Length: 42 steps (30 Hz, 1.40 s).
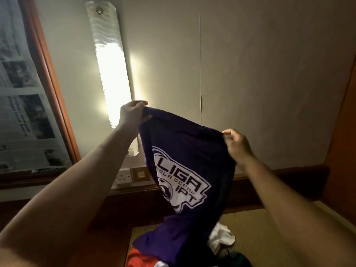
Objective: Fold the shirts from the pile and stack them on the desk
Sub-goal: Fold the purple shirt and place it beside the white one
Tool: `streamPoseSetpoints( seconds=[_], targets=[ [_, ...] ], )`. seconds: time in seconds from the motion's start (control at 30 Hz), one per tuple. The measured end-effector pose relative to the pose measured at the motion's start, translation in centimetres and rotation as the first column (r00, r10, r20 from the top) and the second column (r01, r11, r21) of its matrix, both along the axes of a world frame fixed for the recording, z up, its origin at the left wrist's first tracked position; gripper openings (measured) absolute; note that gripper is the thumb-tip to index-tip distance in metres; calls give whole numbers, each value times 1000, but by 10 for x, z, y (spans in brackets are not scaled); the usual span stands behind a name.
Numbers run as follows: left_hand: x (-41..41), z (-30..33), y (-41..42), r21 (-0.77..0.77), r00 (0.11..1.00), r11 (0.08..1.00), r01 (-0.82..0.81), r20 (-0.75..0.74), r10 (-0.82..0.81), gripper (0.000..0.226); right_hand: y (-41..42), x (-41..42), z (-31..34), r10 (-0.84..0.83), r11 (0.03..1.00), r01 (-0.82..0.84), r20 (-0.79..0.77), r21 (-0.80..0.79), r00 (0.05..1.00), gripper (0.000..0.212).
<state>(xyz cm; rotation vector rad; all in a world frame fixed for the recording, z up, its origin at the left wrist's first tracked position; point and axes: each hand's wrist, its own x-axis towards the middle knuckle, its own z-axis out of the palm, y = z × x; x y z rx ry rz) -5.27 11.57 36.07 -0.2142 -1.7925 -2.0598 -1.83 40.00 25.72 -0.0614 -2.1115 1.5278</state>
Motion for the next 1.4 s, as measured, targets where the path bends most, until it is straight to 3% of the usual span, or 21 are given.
streamPoseSetpoints(
  seconds=[0.07, 0.13, 0.2, 0.23, 0.3, 0.37, 0.43, 0.5, 0.57, 0.73, 0.87, 1.07, 1.17, 1.27, 1.3, 1.37, 1.4],
  targets=[
    [-2, -2, -12, -78, 999, 996, 36, -21, -38, 27, 10, 7, 37, 121, 985, -124, 35, 119, 992, 20],
    [-2, -3, -24, -252, 996, 967, 34, -70, -53, 28, 14, 21, 72, 231, 920, -282, 203, 272, 951, 45],
    [-5, -4, -34, -479, 977, 866, -142, -211, 43, 22, 12, 31, 93, 216, 790, -397, 395, 467, 893, 70],
    [-5, -4, -38, -574, 940, 769, -282, -324, 103, 15, 10, 34, 99, 170, 719, -425, 454, 550, 875, 75],
    [-5, -4, -45, -646, 828, 555, -524, -538, 155, 9, 4, 37, 102, 95, 635, -416, 468, 651, 878, 62],
    [-6, -3, -57, -633, 772, 462, -621, -594, 226, 23, 6, 36, 101, 69, 663, -308, 354, 682, 933, 39],
    [-8, -1, -73, -603, 767, 482, -636, -564, 307, 28, 12, 33, 102, 53, 749, -182, 217, 637, 975, 21],
    [-6, 1, -82, -571, 770, 522, -634, -527, 358, 30, 14, 29, 104, 15, 768, -108, 150, 632, 989, 15],
    [2, 6, -83, -528, 768, 561, -638, -496, 406, 30, 10, 24, 107, -32, 758, -28, 79, 651, 996, 18],
    [20, 17, -108, -358, 843, 783, -508, -392, 368, 28, -9, 32, 123, -124, 800, 175, -127, 574, 984, 30],
    [36, 26, -146, -297, 843, 817, -494, -394, 367, 36, -39, 56, 132, -79, 881, 149, -171, 449, 982, 24],
    [83, 41, -233, -307, 750, 727, -614, -516, 414, 32, -117, 116, 159, -149, 901, 276, -359, 335, 921, 23],
    [114, 44, -292, -439, 731, 601, -667, -540, 417, 35, -171, 158, 165, -182, 865, 334, -387, 374, 904, 32],
    [142, 34, -353, -651, 711, 316, -690, -527, 466, 46, -229, 202, 154, -144, 880, 241, -253, 409, 957, 44],
    [155, 29, -368, -706, 725, 259, -659, -505, 469, 45, -249, 218, 148, -116, 884, 191, -195, 427, 974, 48],
    [175, 17, -393, -768, 764, 239, -594, -445, 467, 39, -286, 249, 131, -28, 895, 50, -56, 443, 998, 53],
    [182, 11, -403, -780, 790, 288, -556, -388, 475, 38, -304, 265, 121, 32, 894, -46, 39, 446, 999, 53]
  ],
)
